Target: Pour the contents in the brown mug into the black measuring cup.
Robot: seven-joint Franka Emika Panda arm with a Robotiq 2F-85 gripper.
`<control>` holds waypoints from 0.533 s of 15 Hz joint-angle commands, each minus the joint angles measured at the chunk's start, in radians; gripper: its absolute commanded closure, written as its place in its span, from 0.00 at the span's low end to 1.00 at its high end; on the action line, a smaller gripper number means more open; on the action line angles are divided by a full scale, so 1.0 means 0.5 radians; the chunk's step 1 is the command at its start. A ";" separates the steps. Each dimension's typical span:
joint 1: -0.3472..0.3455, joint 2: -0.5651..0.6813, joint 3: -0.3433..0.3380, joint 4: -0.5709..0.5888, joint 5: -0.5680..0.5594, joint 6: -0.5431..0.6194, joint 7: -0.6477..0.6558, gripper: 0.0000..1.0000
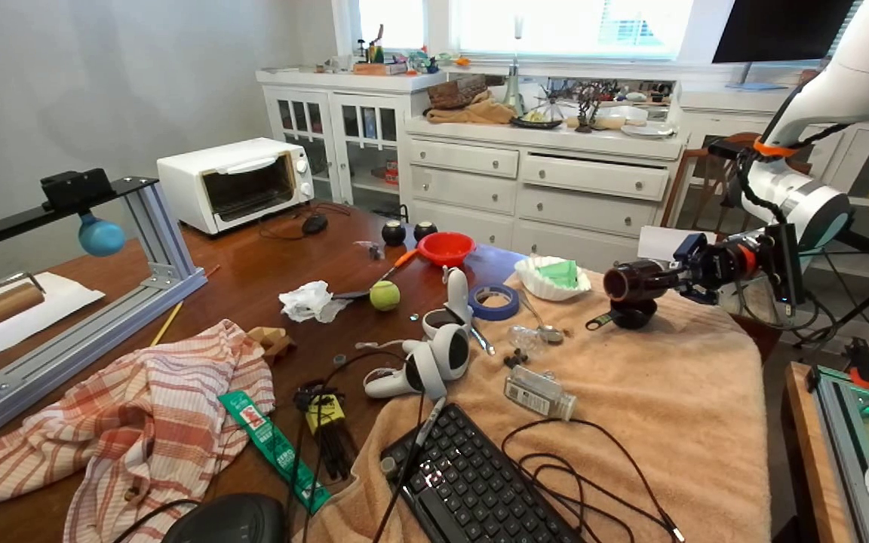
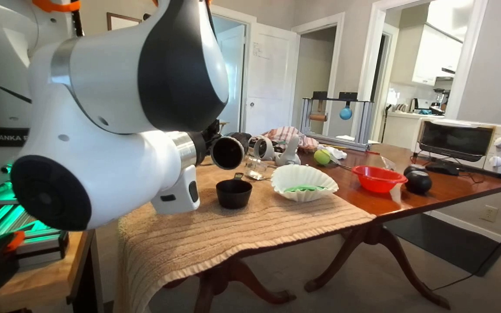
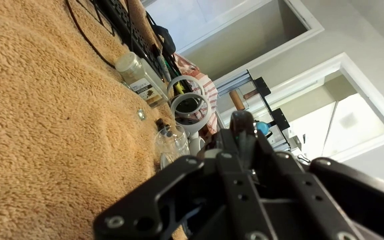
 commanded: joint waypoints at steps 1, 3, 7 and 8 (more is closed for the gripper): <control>-0.009 0.071 0.040 0.106 -0.033 -0.064 -0.021 0.96; -0.014 0.093 0.056 0.141 -0.034 -0.077 -0.018 0.96; -0.063 0.183 0.093 0.218 -0.024 -0.189 -0.029 0.96; -0.070 0.207 0.099 0.235 -0.017 -0.221 -0.025 0.96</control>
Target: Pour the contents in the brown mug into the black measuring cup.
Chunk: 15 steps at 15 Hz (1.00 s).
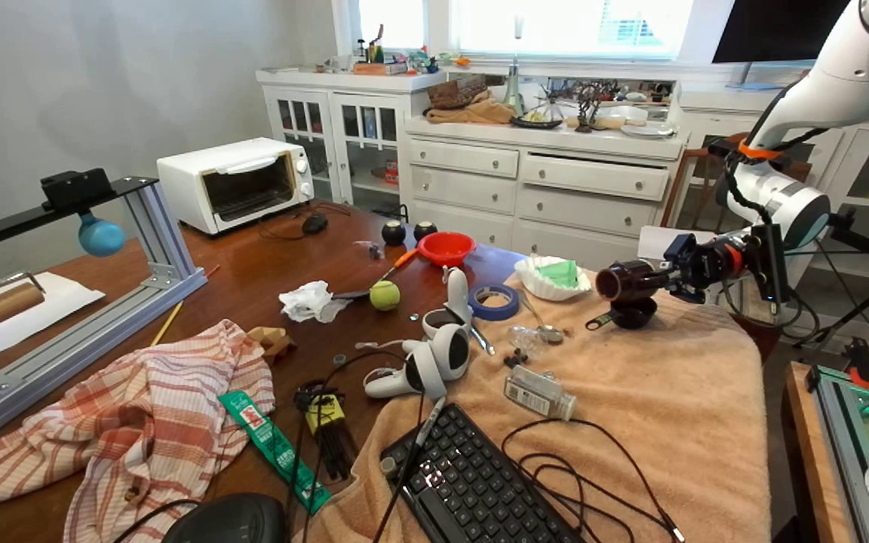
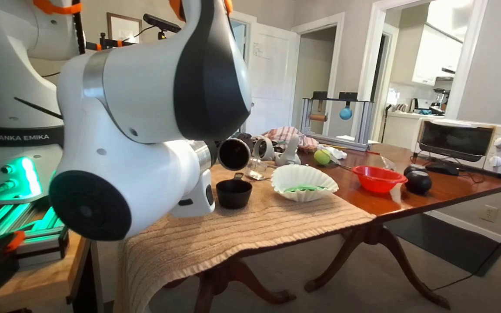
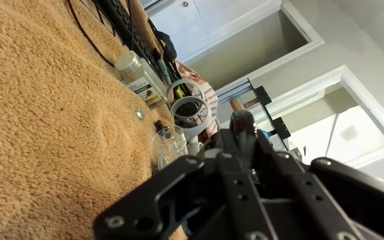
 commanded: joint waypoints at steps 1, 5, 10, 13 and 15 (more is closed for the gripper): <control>-0.070 0.128 0.035 0.113 -0.019 -0.199 -0.024 0.96; -0.112 0.199 0.038 0.172 -0.032 -0.312 -0.038 0.96; -0.145 0.281 0.064 0.242 -0.030 -0.408 -0.055 0.96; -0.141 0.326 0.090 0.286 -0.030 -0.451 -0.056 0.96; -0.141 0.346 0.097 0.308 -0.029 -0.471 -0.060 0.96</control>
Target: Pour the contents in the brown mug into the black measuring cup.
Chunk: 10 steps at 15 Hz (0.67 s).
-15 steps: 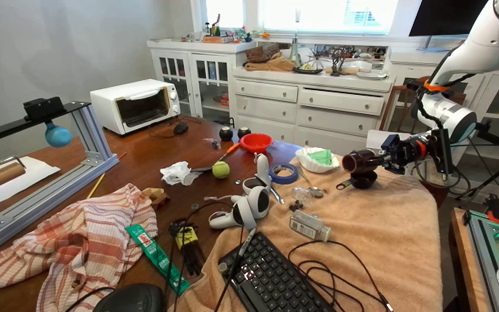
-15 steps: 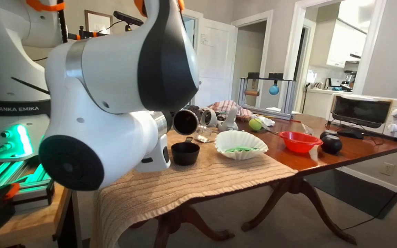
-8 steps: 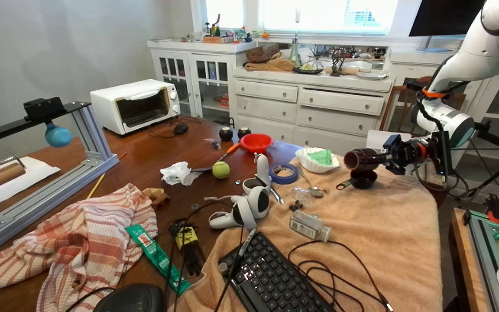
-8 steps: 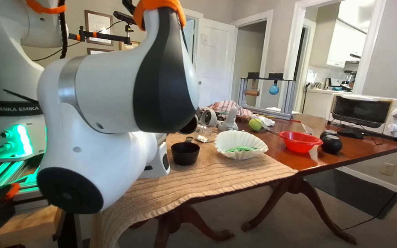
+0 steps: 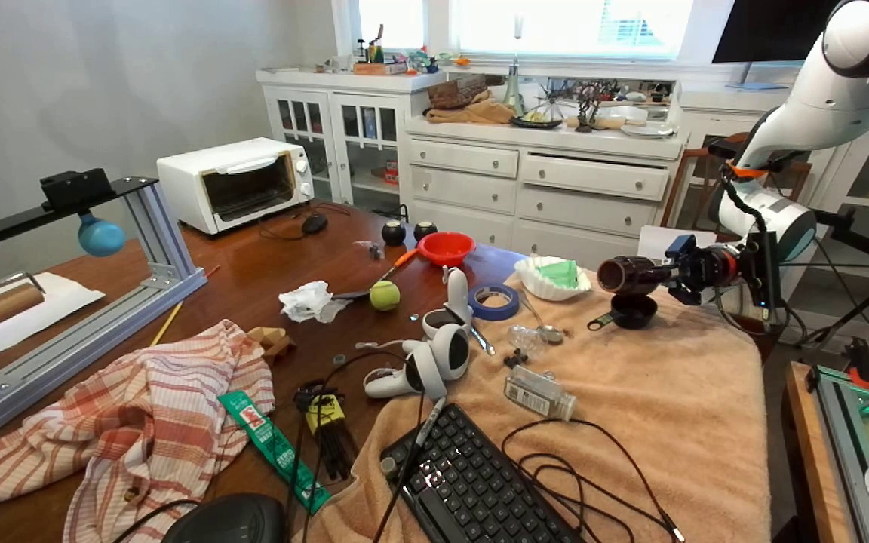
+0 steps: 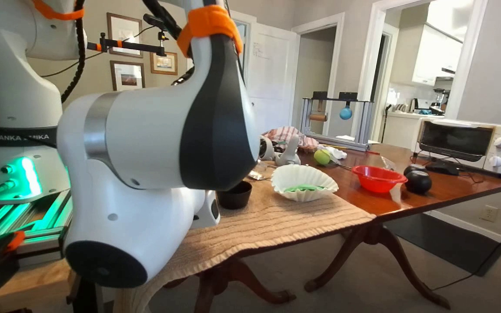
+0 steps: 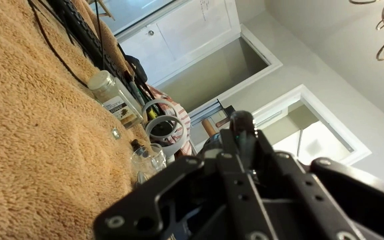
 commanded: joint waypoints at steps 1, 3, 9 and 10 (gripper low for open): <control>-0.026 0.079 0.026 0.095 -0.030 -0.125 -0.027 0.96; -0.032 0.092 0.027 0.112 -0.036 -0.146 -0.033 0.96; -0.075 0.124 0.012 0.135 -0.056 -0.244 -0.075 0.96; -0.084 0.135 0.015 0.142 -0.062 -0.258 -0.087 0.96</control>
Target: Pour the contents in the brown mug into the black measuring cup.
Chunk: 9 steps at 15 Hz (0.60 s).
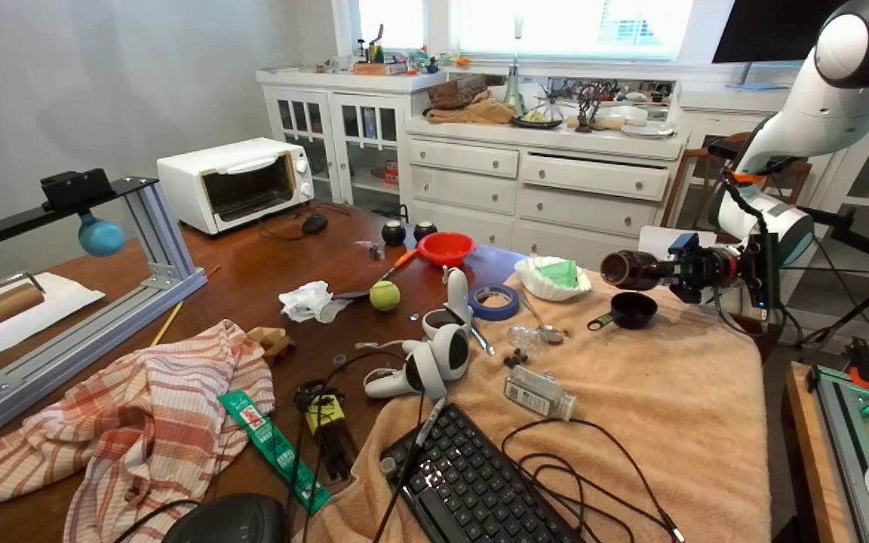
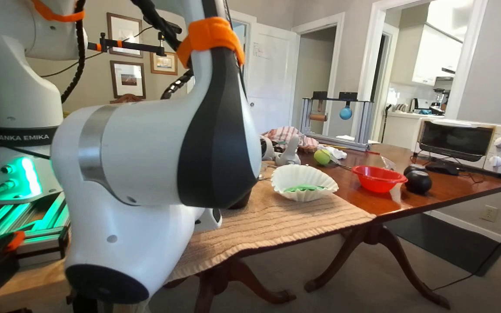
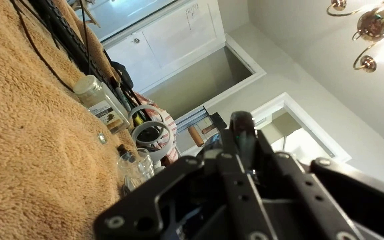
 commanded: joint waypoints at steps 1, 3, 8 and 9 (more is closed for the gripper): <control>-0.032 0.050 0.000 0.054 -0.061 -0.114 -0.043 0.96; -0.030 0.054 0.002 0.055 -0.062 -0.109 -0.043 0.96; -0.012 0.040 -0.008 0.052 -0.061 -0.078 -0.030 0.96; -0.001 0.036 -0.008 0.057 -0.065 -0.068 -0.019 0.96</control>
